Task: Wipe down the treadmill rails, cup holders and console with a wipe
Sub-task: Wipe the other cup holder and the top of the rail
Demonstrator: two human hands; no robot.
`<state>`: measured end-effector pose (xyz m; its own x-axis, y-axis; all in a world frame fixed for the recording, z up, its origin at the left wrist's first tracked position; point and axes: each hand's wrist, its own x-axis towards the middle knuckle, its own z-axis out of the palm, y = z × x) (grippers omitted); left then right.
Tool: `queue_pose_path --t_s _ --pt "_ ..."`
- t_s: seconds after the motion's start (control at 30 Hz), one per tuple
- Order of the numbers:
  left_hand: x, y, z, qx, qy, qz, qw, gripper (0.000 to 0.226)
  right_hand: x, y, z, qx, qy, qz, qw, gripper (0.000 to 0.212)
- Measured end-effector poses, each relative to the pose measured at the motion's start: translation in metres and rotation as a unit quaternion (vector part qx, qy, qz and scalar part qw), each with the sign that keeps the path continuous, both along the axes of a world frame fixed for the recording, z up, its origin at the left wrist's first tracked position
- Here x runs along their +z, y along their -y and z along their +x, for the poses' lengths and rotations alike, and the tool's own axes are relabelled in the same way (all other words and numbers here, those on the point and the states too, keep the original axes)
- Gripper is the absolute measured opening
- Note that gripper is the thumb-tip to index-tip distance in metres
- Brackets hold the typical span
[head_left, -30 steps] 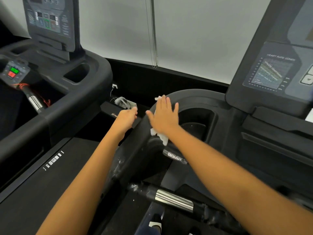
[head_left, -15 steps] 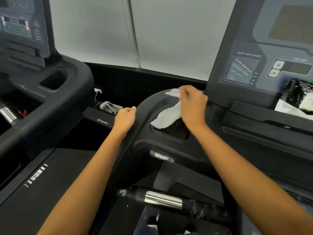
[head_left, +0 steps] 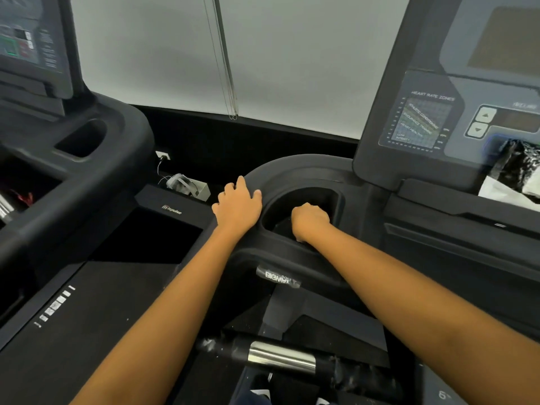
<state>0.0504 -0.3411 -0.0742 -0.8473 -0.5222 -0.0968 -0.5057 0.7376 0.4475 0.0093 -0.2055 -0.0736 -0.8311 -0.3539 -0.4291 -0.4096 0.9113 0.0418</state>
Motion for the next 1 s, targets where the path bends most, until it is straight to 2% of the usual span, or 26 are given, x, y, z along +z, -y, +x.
queue_pose_path --t_s 0.07,0.13,0.2,0.23,0.27,0.33,0.4,0.47,0.6,0.67,0.7,0.77,0.8,0.83,0.9,1.0 --pt "-0.004 0.001 0.003 -0.011 -0.006 -0.014 1.000 0.065 -0.003 0.004 -0.002 -0.039 -0.038 -0.079 0.995 0.016" --pt "-0.006 0.000 0.003 -0.015 -0.013 -0.019 1.000 0.066 -0.005 0.008 -0.002 -0.058 -0.091 -0.138 0.985 0.017" --pt "-0.005 0.000 0.003 -0.012 -0.012 -0.019 1.000 0.068 -0.009 0.009 0.001 -0.080 -0.098 -0.188 0.974 0.014" --pt "-0.004 -0.001 0.002 -0.011 -0.011 -0.018 1.000 0.068 -0.012 0.009 0.001 -0.096 -0.078 -0.221 0.967 0.004" --pt "-0.004 -0.002 0.001 -0.009 -0.010 -0.018 1.000 0.069 -0.014 0.008 0.001 -0.114 -0.048 -0.253 0.959 0.009" --pt "-0.003 -0.004 -0.001 -0.005 -0.013 -0.018 1.000 0.069 -0.015 0.002 0.003 -0.123 0.082 -0.314 0.938 0.021" --pt "-0.002 -0.007 -0.002 0.002 -0.012 -0.018 1.000 0.070 -0.011 -0.005 0.008 -0.123 0.228 -0.358 0.897 0.021" --pt "-0.001 -0.008 -0.002 0.009 -0.012 -0.018 1.000 0.070 -0.002 -0.007 0.007 -0.113 0.276 -0.338 0.893 0.019" --pt "0.002 -0.006 -0.001 0.012 -0.014 -0.004 1.000 0.069 0.007 -0.007 -0.010 -0.119 0.300 -0.279 0.904 0.005" --pt "0.002 -0.004 0.000 0.013 -0.017 0.003 1.000 0.068 0.007 -0.010 -0.020 -0.132 0.311 -0.254 0.907 0.006" --pt "0.001 -0.004 0.000 0.012 -0.018 0.003 1.000 0.067 0.005 -0.011 -0.024 -0.122 0.272 -0.238 0.924 0.004" --pt "0.000 -0.004 0.001 0.010 -0.018 0.002 1.000 0.067 0.001 -0.007 -0.025 -0.090 0.101 -0.215 0.967 0.012" --pt "-0.001 -0.003 0.001 0.009 -0.018 0.001 1.000 0.067 -0.002 -0.004 -0.022 -0.084 0.035 -0.230 0.969 0.010" --pt "-0.001 -0.003 0.001 0.008 -0.018 -0.001 1.000 0.067 -0.008 0.001 -0.018 -0.080 0.009 -0.261 0.962 0.007" --pt "-0.001 -0.003 0.001 0.007 -0.018 0.001 1.000 0.066 -0.019 0.007 -0.009 -0.053 0.041 -0.301 0.951 0.008" --pt "0.000 -0.003 0.000 0.007 -0.015 0.004 1.000 0.066 -0.027 0.006 -0.007 -0.016 0.141 -0.294 0.945 0.013"
